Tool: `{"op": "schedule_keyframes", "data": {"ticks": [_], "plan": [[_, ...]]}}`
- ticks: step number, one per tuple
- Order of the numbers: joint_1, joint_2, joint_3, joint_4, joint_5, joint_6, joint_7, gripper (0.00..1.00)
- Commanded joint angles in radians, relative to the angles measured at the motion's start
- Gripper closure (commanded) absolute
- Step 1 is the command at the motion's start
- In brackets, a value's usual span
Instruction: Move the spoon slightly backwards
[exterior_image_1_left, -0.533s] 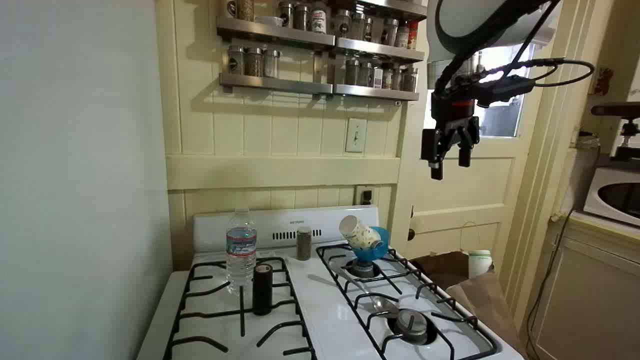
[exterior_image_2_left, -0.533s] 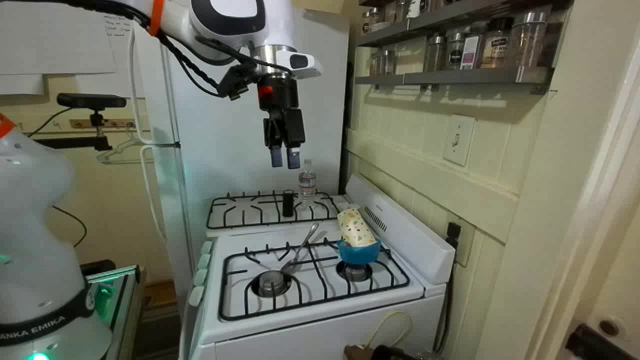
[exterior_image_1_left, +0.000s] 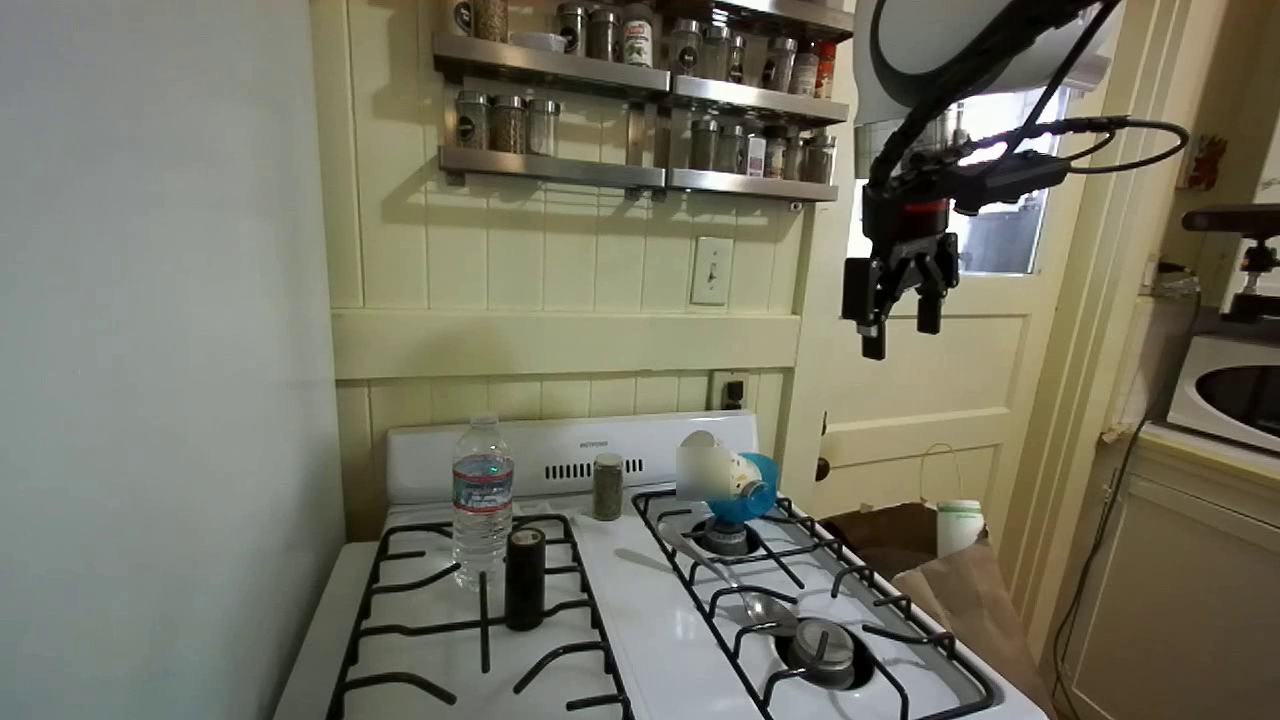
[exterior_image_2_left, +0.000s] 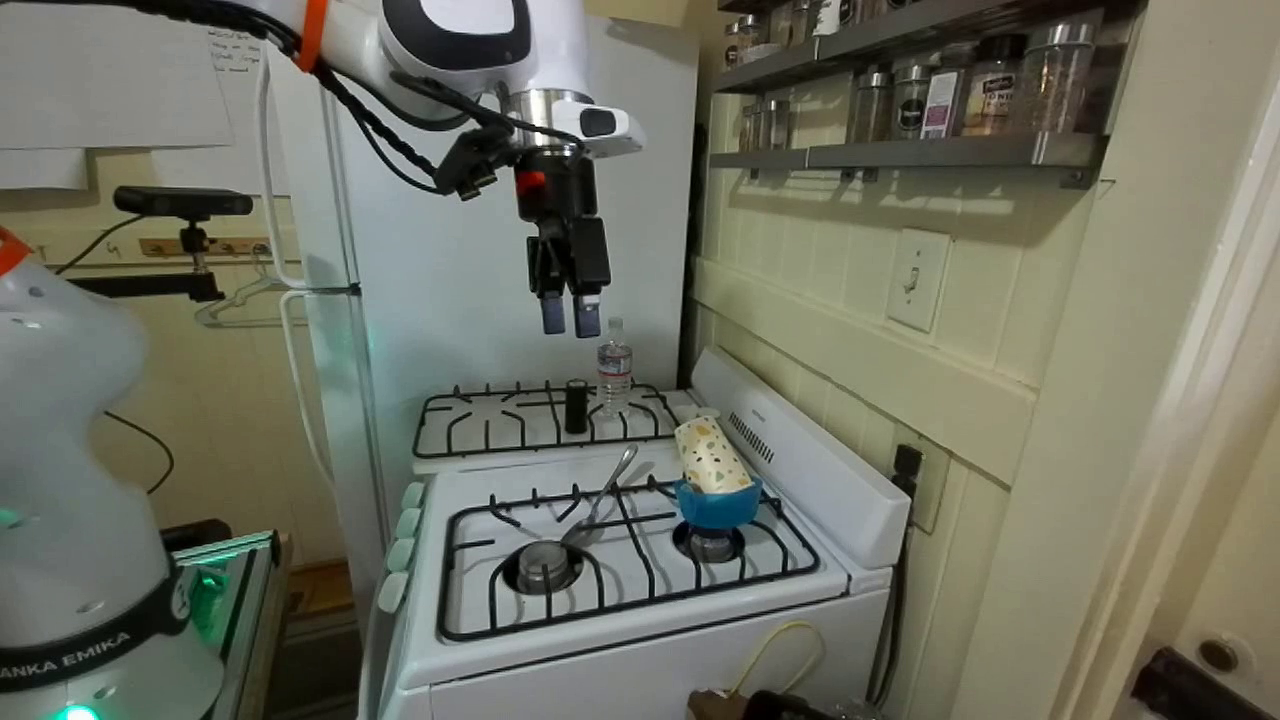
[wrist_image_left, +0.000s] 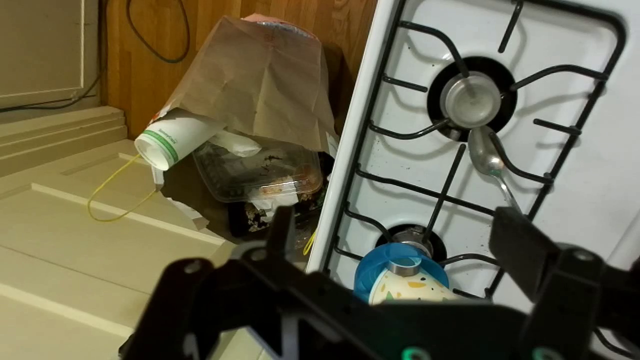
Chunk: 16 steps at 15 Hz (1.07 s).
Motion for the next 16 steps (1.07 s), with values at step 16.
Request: {"op": "schedule_keyframes", "data": {"ticks": [16], "plan": [[0.105,0.222,-0.019,0.039,0.093,0.038,-0.097,0.0]]}}
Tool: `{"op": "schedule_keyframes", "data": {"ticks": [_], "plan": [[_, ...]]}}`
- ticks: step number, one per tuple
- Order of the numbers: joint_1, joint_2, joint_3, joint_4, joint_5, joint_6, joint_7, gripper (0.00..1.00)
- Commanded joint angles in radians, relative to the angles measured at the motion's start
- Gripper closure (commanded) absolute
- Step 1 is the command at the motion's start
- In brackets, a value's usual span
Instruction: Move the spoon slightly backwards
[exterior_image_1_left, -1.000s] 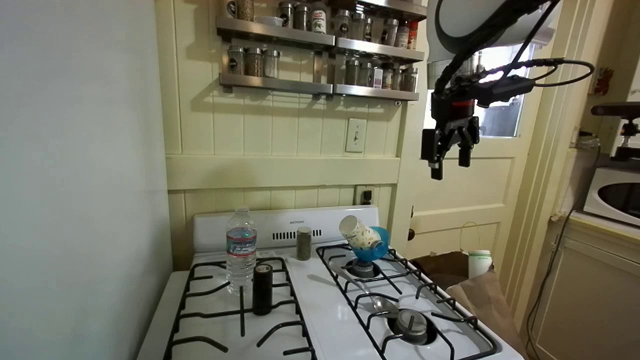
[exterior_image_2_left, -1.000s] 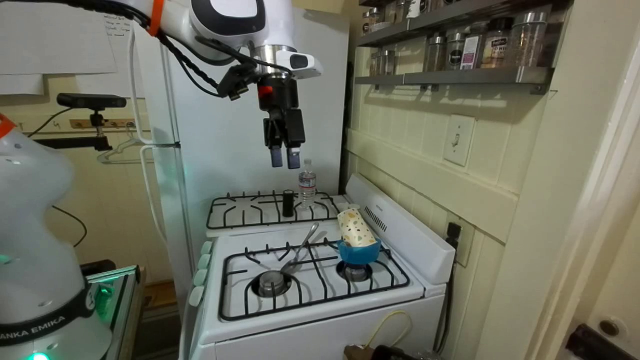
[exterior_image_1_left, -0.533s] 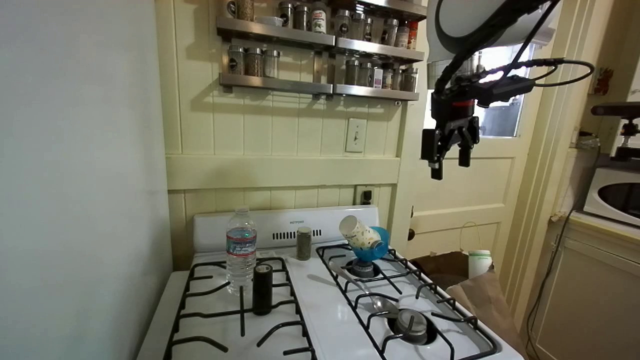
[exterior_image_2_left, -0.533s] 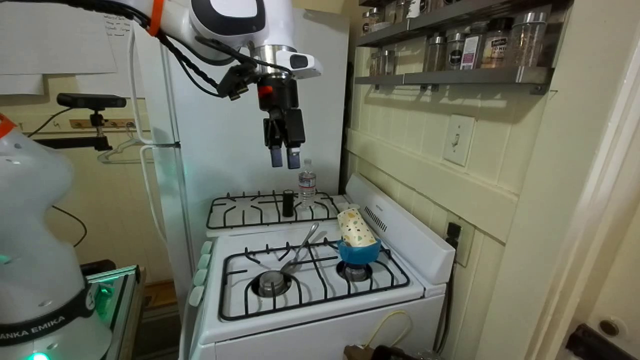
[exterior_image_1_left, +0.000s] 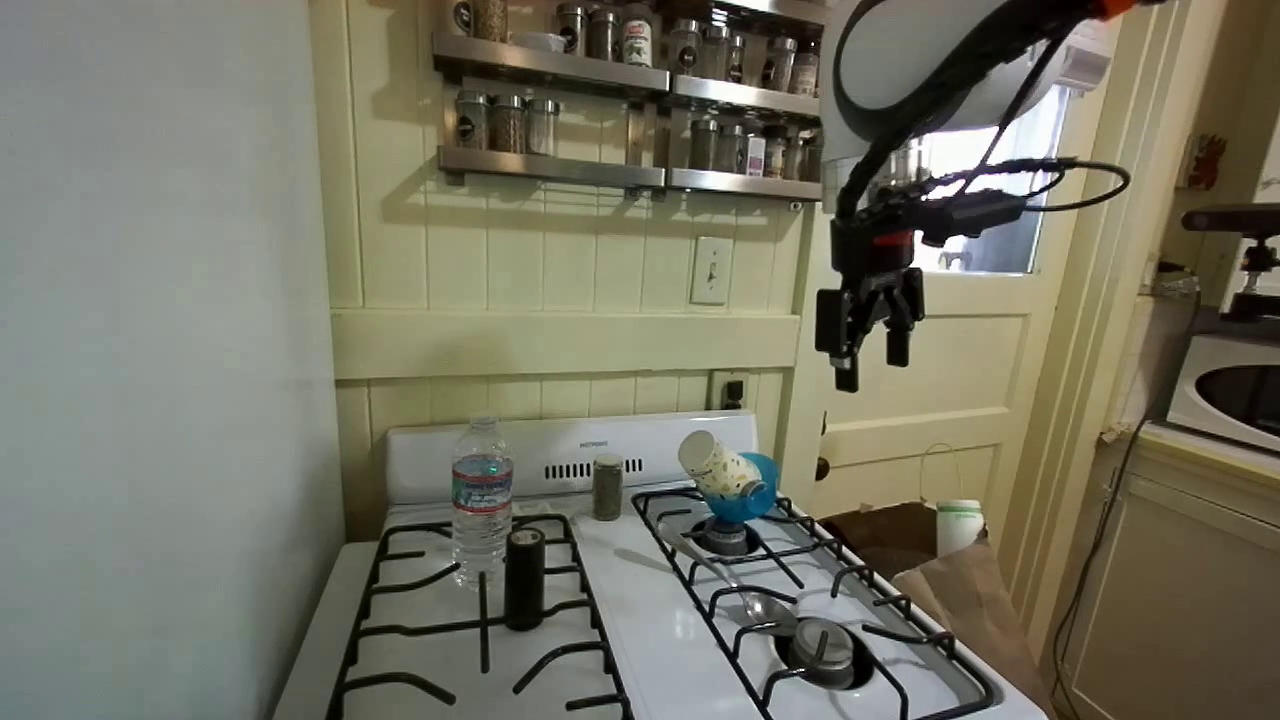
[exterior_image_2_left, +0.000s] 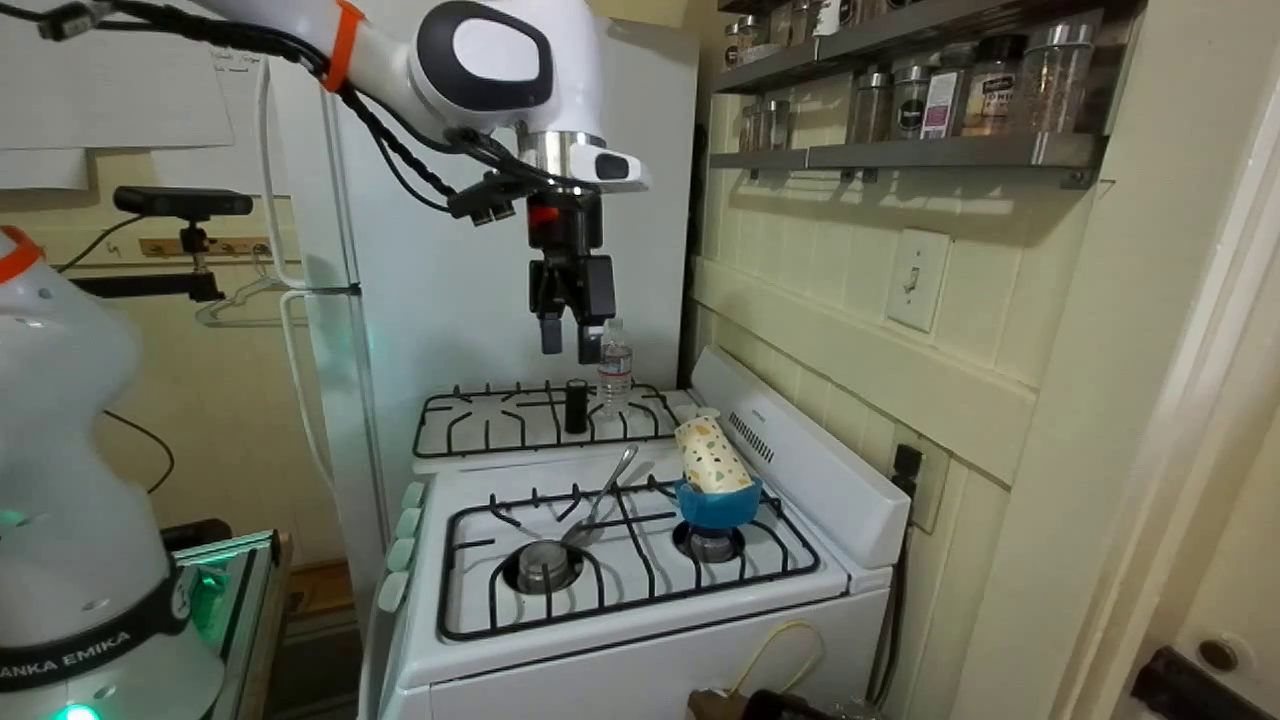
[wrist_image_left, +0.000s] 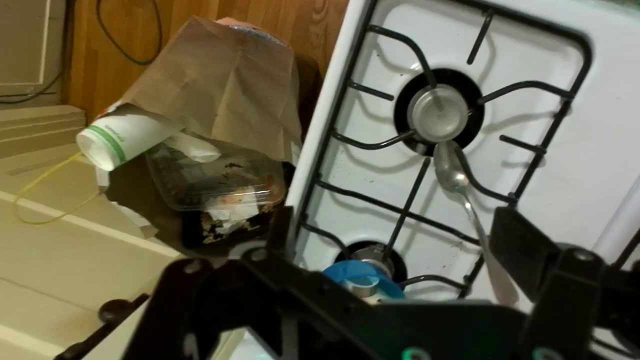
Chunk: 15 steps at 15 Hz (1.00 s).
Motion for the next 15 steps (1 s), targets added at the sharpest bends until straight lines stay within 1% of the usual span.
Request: {"op": "schedule_keyframes", "data": {"ticks": [1,3,5,6,7,10,11,12,13,15], "plan": [[0.064,0.17,-0.003,0.041,0.062,0.021,-0.077,0.0],[0.082,0.246,0.015,0.064,0.054,0.013,-0.082,0.0],[0.098,0.309,0.03,0.091,0.029,-0.024,-0.095,0.0],[0.102,0.324,0.03,0.1,0.035,-0.04,-0.126,0.0],[0.096,0.274,0.025,0.056,0.037,0.005,-0.081,0.0],[0.101,0.325,0.031,0.083,0.037,-0.004,-0.104,0.0],[0.097,0.307,0.028,0.07,0.044,-0.002,-0.073,0.0],[0.1,0.308,0.03,0.061,0.026,0.04,-0.094,0.0],[0.102,0.329,0.031,0.071,0.022,0.058,-0.102,0.0],[0.109,0.364,0.039,0.075,0.014,0.131,-0.133,0.0]]}}
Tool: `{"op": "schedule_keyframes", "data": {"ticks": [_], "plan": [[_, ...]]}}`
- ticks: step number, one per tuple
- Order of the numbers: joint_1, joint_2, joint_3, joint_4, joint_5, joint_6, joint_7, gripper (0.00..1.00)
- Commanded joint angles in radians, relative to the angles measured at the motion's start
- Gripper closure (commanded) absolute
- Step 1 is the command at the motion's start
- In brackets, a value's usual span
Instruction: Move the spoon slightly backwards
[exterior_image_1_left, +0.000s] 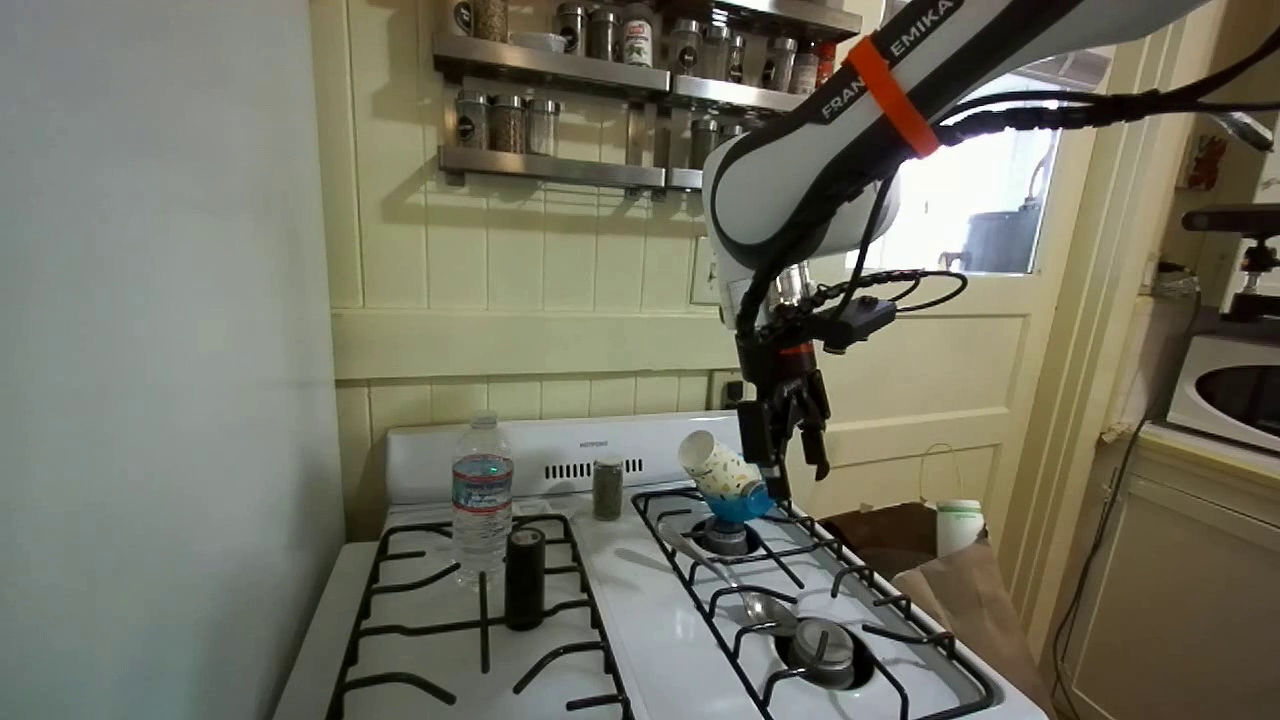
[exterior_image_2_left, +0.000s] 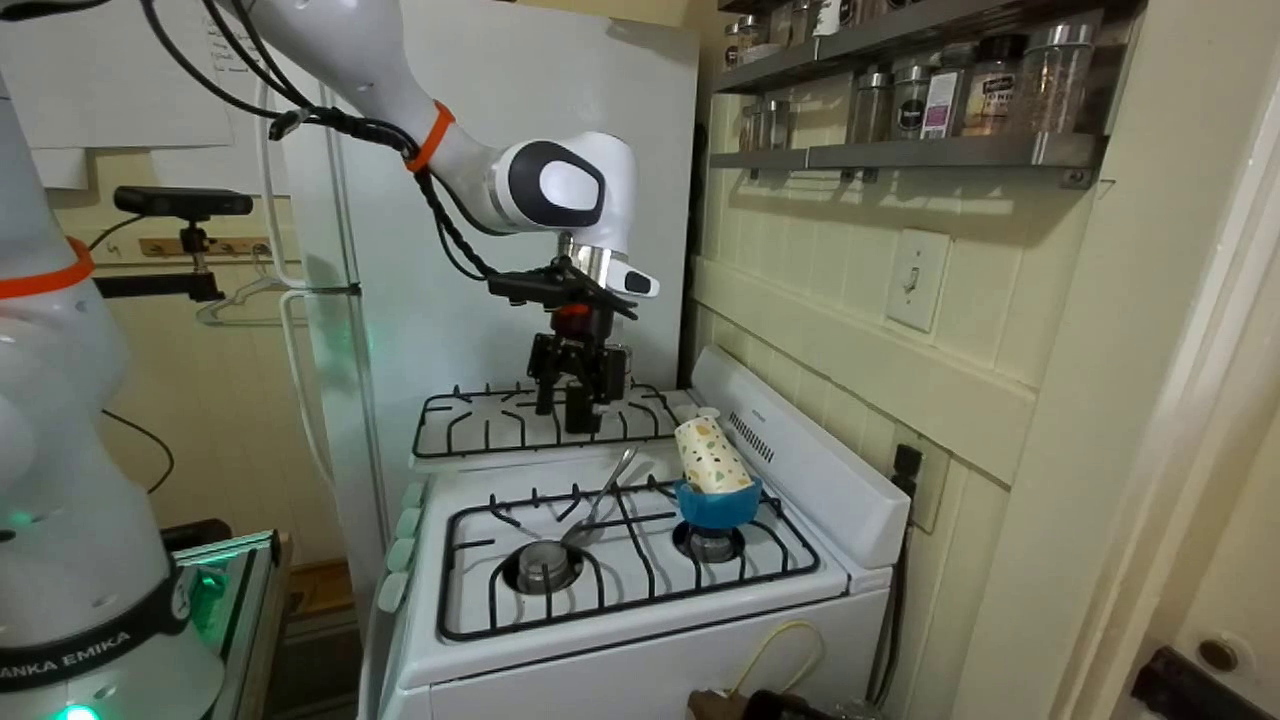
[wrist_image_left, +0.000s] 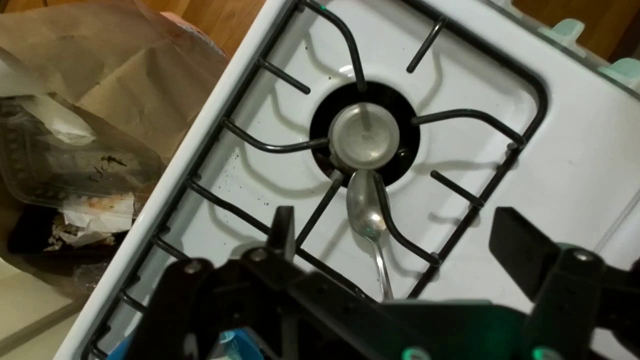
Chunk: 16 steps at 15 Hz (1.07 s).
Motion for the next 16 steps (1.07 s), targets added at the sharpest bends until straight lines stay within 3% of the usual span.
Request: {"op": "schedule_keyframes", "data": {"ticks": [1,6,16], "plan": [[0.018,0.044,0.013,-0.015,-0.037,0.141,-0.051,0.0],[0.037,0.092,0.032,-0.049,-0.125,0.348,-0.123,0.0],[0.012,0.187,-0.001,-0.122,-0.11,0.691,-0.086,0.0]]}}
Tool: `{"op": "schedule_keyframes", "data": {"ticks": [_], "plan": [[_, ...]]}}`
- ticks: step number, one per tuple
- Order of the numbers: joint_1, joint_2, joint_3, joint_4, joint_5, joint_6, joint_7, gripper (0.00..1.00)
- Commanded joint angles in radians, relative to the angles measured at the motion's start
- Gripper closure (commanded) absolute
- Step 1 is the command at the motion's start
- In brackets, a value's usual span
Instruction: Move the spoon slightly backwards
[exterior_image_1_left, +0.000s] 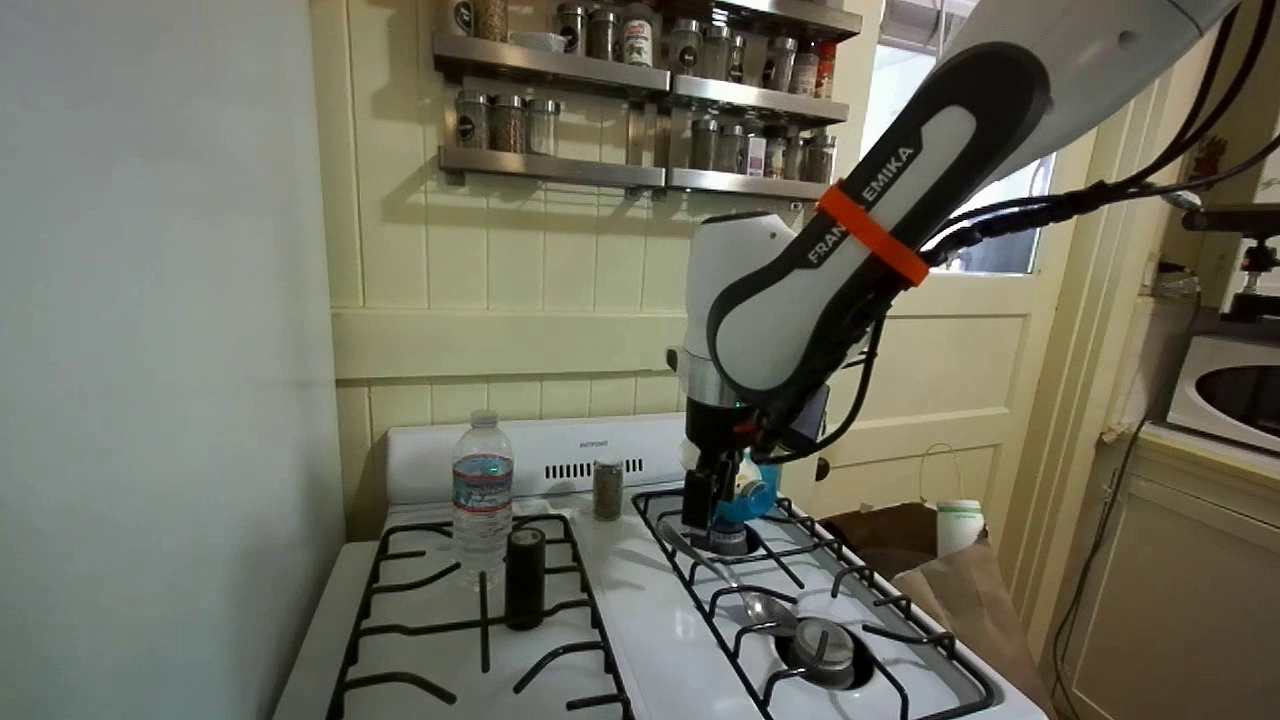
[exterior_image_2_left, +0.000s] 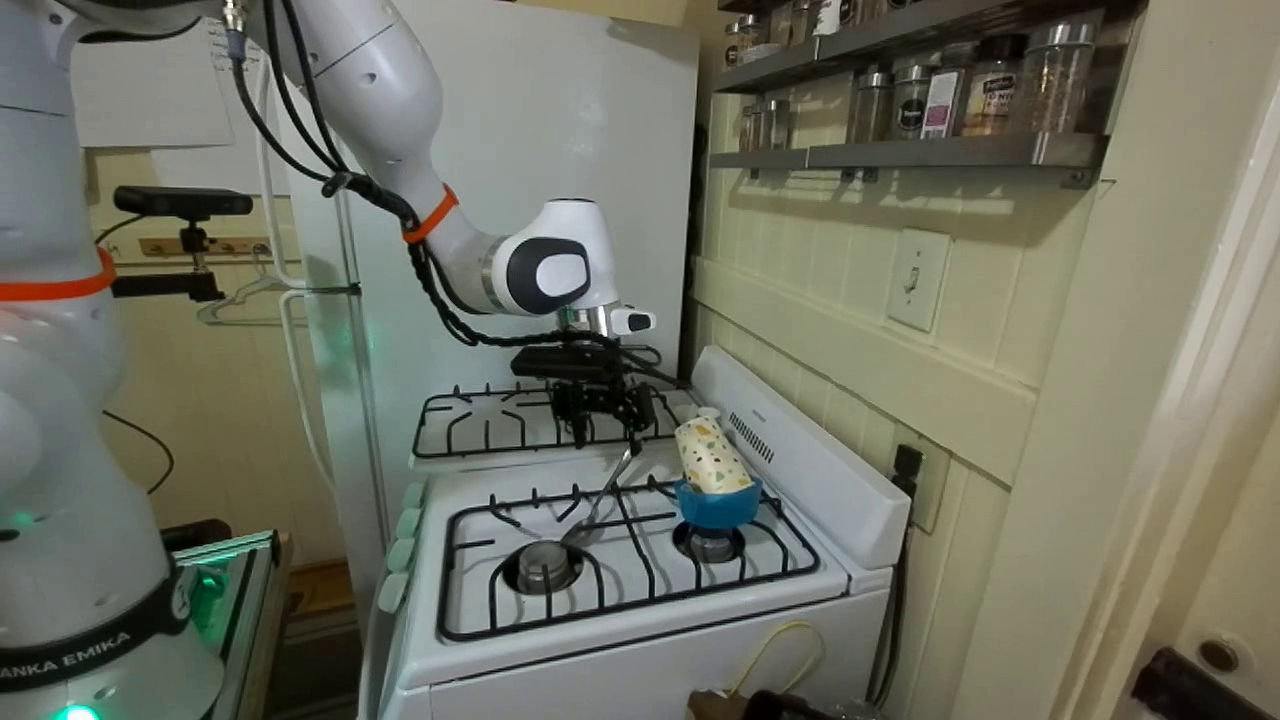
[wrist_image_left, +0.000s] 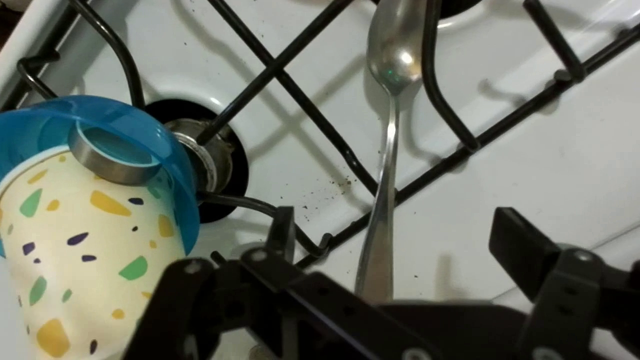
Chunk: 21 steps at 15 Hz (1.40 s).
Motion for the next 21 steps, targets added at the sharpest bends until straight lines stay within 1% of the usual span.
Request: {"op": "schedule_keyframes", "data": {"ticks": [1,4,6,7,8,10,11,12,13,14,15,17,18,19,20,21], "plan": [[-0.016,0.053,-0.015,-0.01,0.011,0.117,0.015,0.0],[-0.022,0.095,-0.013,0.005,0.025,0.151,-0.002,0.0],[-0.02,0.117,-0.009,0.017,0.029,0.15,-0.002,0.0],[-0.017,0.122,-0.012,0.021,0.02,0.146,0.008,0.02],[-0.017,0.129,-0.012,0.024,0.019,0.151,0.008,0.12],[-0.013,0.14,-0.015,0.033,0.013,0.153,0.024,0.24],[-0.006,0.143,-0.021,0.038,0.002,0.158,0.048,0.26],[0.0,0.147,-0.026,0.043,-0.006,0.161,0.072,0.32],[0.003,0.153,-0.024,0.049,-0.001,0.17,0.084,0.4],[0.006,0.157,-0.023,0.053,0.0,0.177,0.093,0.39],[0.007,0.165,-0.017,0.061,0.008,0.175,0.089,0.5],[0.008,0.178,-0.006,0.074,0.02,0.172,0.077,0.47],[0.013,0.183,-0.008,0.08,0.014,0.171,0.083,0.7],[0.016,0.187,-0.008,0.084,0.011,0.171,0.083,0.71],[0.017,0.191,-0.007,0.087,0.012,0.171,0.082,0.75],[0.02,0.193,-0.008,0.091,0.009,0.17,0.083,0.82]]}}
